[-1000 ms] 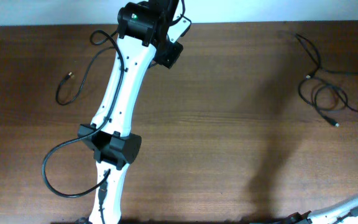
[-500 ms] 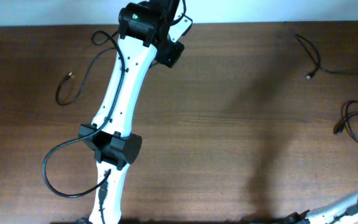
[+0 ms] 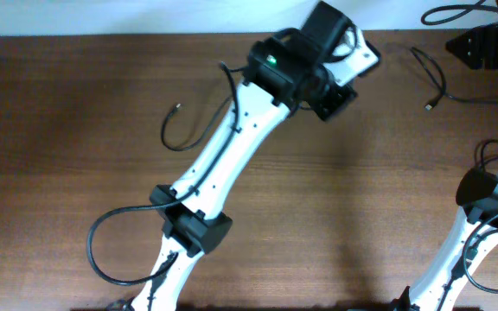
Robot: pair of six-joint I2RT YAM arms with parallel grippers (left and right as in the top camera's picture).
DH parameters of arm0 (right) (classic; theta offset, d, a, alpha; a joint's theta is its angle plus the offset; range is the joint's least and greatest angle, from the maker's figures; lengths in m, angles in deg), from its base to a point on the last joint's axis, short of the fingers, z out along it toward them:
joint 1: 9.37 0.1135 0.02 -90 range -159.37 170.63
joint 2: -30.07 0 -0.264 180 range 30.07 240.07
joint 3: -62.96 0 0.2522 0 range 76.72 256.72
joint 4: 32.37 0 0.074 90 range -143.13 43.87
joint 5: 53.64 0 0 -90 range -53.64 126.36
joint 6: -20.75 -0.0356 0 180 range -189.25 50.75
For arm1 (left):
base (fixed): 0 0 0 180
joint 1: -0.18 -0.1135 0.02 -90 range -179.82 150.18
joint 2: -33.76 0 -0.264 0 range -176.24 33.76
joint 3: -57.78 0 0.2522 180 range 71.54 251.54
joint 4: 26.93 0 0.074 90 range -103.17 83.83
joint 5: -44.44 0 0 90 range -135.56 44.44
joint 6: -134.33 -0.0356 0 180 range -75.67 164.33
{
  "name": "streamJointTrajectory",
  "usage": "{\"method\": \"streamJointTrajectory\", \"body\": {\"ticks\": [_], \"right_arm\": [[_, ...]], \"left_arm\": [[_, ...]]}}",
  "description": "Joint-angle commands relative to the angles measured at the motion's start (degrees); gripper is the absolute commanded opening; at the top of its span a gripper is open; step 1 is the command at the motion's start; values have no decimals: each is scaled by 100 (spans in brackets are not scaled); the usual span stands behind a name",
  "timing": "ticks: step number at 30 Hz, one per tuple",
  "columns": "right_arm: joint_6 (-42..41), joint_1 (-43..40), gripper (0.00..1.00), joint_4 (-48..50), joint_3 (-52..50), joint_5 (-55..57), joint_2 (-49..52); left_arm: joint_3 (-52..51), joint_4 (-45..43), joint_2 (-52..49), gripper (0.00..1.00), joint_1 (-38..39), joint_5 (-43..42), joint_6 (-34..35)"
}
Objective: Untangle cables
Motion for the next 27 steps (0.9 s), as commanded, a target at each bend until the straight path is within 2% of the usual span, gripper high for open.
{"method": "streamJointTrajectory", "body": {"ticks": [1,5,7,11,15,18,19,20,21,23,25,27], "right_arm": [[48,66,63,-50,39,7,-293],[46,240,63,-28,39,28,-562],[46,599,63,-28,39,48,-568],[42,2367,65,26,37,1451,-562],[-852,3875,73,254,33,1532,-267],[-1279,4625,74,398,26,1613,345],[-1121,4905,77,505,26,1740,678],[-562,5084,79,570,26,1766,940],[463,5263,79,575,26,1768,1231],[1624,5368,91,575,22,1757,1617],[2323,5351,99,474,17,1738,1832],[2988,5344,99,140,-157,1591,1834]], "left_arm": [[31,-35,79,99,271,1019,101],[48,-157,710,99,98,2874,146],[48,-181,1115,99,-214,3742,146],[48,-153,2006,99,-1292,3906,590],[46,131,2393,99,-2057,3928,592],[46,234,2426,99,-2256,3952,592],[46,236,2448,99,-2256,4122,592],[46,238,2476,99,-2256,4249,605],[46,260,2549,99,-2256,4358,719],[46,354,2629,99,-2256,4358,719],[46,463,2640,99,-2256,4356,719],[46,455,2640,99,-2256,4350,748]]}}
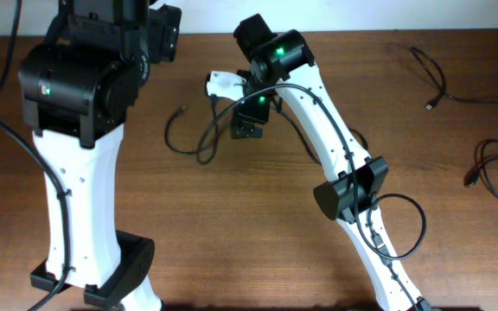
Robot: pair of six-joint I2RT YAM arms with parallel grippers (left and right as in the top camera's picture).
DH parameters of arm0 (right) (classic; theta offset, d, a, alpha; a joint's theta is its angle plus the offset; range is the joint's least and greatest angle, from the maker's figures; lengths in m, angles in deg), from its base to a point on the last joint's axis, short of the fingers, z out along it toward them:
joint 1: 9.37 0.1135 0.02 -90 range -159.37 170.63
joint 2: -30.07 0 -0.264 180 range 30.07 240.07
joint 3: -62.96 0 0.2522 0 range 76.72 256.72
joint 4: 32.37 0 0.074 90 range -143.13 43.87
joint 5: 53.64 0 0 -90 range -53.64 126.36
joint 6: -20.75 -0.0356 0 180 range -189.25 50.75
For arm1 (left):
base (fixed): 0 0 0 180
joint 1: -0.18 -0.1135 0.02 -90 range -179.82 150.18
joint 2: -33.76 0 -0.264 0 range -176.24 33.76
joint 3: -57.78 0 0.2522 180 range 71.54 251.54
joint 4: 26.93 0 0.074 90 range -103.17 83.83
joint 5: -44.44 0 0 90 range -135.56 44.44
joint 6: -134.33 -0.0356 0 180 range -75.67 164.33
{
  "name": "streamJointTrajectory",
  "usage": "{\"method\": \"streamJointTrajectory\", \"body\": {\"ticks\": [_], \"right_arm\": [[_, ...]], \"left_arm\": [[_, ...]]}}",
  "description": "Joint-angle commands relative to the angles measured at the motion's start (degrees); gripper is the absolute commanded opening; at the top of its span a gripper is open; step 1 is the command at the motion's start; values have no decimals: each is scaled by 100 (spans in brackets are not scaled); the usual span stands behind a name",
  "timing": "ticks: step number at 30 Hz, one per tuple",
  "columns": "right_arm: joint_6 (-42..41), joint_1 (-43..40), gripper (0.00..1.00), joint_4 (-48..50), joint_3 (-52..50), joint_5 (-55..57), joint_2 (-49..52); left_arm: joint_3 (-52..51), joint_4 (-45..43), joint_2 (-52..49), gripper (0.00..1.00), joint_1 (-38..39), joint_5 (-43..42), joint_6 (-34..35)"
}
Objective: Untangle cables
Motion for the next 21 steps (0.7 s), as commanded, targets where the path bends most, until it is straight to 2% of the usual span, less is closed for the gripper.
{"method": "streamJointTrajectory", "body": {"ticks": [1,5,8,10,12,13,17,21], "right_arm": [[1248,-31,99,-153,-442,-232,85],[1327,-68,99,1121,-2452,-208,85],[1327,-68,99,1526,-3084,-92,85],[1325,-66,99,2057,-2979,844,72],[1300,-79,99,2865,-2955,1309,72],[1156,-79,99,2951,-2887,1309,70],[1084,-70,99,2201,-1891,1167,-219],[1080,-210,99,3025,-2017,501,-170]], "left_arm": [[46,-7,120,99,-20,66,181],[46,-4,120,99,-20,61,199],[46,9,120,99,-20,-160,199],[46,68,118,99,-20,-201,201],[46,103,118,99,-20,-199,199],[46,103,118,99,-20,-199,199],[44,142,96,99,-20,-201,201],[28,328,66,99,-20,-289,221]]}}
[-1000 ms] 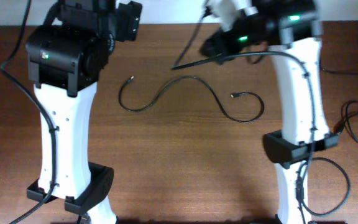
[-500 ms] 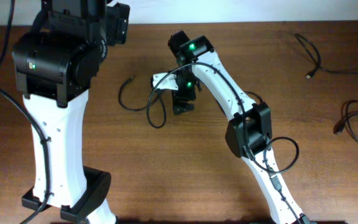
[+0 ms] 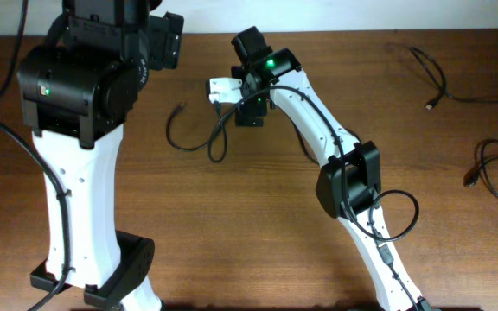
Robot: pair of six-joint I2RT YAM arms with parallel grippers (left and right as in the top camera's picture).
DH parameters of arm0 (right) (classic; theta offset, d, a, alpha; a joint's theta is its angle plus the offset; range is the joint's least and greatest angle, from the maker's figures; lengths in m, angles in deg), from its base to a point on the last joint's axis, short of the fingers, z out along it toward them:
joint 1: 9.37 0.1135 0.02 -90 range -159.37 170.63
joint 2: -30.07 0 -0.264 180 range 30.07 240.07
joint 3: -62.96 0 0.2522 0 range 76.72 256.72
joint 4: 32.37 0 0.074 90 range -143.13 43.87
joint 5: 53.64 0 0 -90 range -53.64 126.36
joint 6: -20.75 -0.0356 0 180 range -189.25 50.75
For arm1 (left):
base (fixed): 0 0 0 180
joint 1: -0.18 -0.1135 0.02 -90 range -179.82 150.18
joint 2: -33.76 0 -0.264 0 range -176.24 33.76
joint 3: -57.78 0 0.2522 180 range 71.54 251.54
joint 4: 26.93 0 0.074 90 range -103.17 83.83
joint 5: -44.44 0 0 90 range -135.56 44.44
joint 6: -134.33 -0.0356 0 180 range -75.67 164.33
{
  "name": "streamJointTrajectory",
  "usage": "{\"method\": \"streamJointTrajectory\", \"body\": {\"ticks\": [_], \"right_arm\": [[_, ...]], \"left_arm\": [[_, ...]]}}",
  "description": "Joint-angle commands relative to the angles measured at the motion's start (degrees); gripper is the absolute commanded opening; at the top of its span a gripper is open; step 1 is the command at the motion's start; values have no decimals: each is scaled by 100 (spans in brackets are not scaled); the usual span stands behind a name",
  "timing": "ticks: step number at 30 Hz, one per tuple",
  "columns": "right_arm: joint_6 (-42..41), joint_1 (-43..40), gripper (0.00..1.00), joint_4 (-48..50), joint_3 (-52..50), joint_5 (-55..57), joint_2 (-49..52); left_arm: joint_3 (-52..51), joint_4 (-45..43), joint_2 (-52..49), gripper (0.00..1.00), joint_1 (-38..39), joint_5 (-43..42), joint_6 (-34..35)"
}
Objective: Untangle cables
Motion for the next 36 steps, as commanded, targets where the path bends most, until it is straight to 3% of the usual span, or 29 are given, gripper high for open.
{"method": "streamJointTrajectory", "body": {"ticks": [1,11,12,13,18,20,23,27,30,33,36], "right_arm": [[-155,-188,99,380,-105,-407,-87],[-428,-380,99,614,-857,-809,260],[-481,-380,35,695,-994,-813,260],[-501,-380,4,704,-1014,-813,260],[-721,-404,4,769,-1014,-833,258],[-1633,-693,4,1023,-798,-835,208],[-3397,-1589,4,1021,581,-828,116],[-4660,-2741,4,1056,1180,-667,116],[-4472,-3069,4,428,1178,-999,118],[-4461,-3069,4,-238,1088,-612,173],[-4461,-3075,4,-133,501,-439,173]], "left_arm": [[28,24,52,99,-20,-85,76],[28,68,52,99,-20,-195,76],[28,70,52,98,-20,-195,76],[28,70,52,99,-20,-192,79],[28,107,52,99,-20,-299,76],[28,105,52,99,-20,-323,76],[28,96,52,99,-20,-326,79],[28,101,48,99,-20,-496,76],[28,96,-35,99,-20,-494,76],[28,107,-98,99,-20,-494,76],[28,109,-98,99,-20,-494,76]]}}
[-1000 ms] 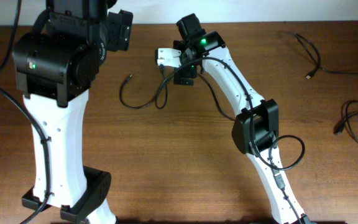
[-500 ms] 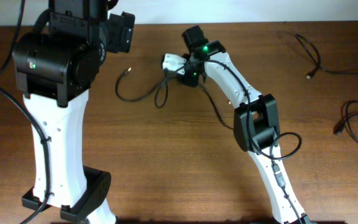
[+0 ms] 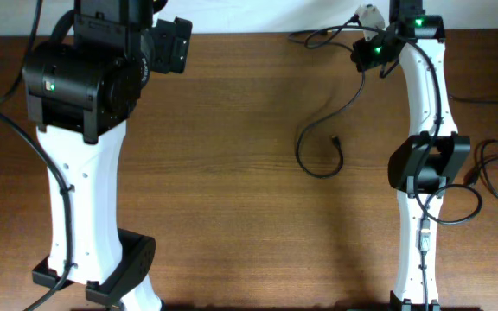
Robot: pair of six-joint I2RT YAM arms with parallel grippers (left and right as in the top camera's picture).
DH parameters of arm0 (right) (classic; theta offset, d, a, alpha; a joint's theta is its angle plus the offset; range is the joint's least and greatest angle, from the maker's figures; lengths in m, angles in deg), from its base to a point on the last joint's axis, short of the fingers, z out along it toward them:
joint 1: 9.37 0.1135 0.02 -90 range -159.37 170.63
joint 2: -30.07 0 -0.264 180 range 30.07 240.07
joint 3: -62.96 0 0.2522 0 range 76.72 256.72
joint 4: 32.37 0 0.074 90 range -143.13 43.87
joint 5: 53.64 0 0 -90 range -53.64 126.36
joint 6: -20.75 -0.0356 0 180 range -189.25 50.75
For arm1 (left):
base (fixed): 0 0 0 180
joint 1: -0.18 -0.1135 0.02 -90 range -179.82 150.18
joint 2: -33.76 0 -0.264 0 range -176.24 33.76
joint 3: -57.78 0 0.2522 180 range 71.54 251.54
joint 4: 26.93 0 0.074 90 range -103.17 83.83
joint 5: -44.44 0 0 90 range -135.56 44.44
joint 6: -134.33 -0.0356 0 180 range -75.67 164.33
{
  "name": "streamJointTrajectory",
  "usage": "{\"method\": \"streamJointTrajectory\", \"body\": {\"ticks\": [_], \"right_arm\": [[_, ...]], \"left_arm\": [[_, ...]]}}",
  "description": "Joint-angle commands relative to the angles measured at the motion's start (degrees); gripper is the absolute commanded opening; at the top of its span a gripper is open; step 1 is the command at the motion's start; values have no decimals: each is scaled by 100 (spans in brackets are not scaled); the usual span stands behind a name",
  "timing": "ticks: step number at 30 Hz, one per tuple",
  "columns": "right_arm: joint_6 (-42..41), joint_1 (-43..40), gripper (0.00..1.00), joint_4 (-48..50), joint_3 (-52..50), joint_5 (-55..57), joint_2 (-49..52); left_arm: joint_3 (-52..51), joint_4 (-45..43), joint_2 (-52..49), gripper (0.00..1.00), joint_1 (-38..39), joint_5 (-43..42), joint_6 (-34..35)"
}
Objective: Untangle cables
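Observation:
A thin black cable (image 3: 316, 164) lies as an open loop on the brown table, right of centre, its small plug (image 3: 335, 139) inside the loop. From the loop it climbs to my right gripper (image 3: 367, 15) at the table's back edge, which looks shut on it. A further length of it trails left along the back edge (image 3: 314, 34). My right arm stretches straight up the right side of the overhead view. The left arm stands folded at the far left, its gripper (image 3: 173, 41) at the back, far from the cable, fingers not discernible.
A coiled black cable lies at the right edge, beside the right arm's elbow (image 3: 429, 160). Another thin cable (image 3: 482, 98) shows behind the arm at the back right. The left arm's bulky body (image 3: 80, 82) covers the table's left part.
My right gripper was at the back, left of centre, on the cable; now it is at the back right. The cable's loop has shifted from left of centre to right of centre.
First my left arm reached across to the back centre while the right arm stayed folded at the right, the cable loop lying left of centre. Then the left arm stood folded at the left and the right gripper was at the cable. Now cable and gripper are right of centre.

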Motion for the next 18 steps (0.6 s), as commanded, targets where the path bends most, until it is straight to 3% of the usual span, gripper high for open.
{"method": "streamJointTrajectory", "body": {"ticks": [1,12,13,14,18], "right_arm": [[-28,2,4,286,-651,157,-59],[-343,-225,4,1670,-1864,651,-48],[-354,-256,80,1574,-1862,649,-48],[-354,-278,95,1526,-1862,654,-48],[-372,-295,96,1200,-1836,643,-90]], "left_arm": [[28,-11,-31,99,-20,-66,76],[28,33,-31,99,-20,-70,120],[28,35,-31,99,-20,-70,120],[28,35,-31,99,-20,-109,120],[28,122,-31,99,-20,-175,120]]}}
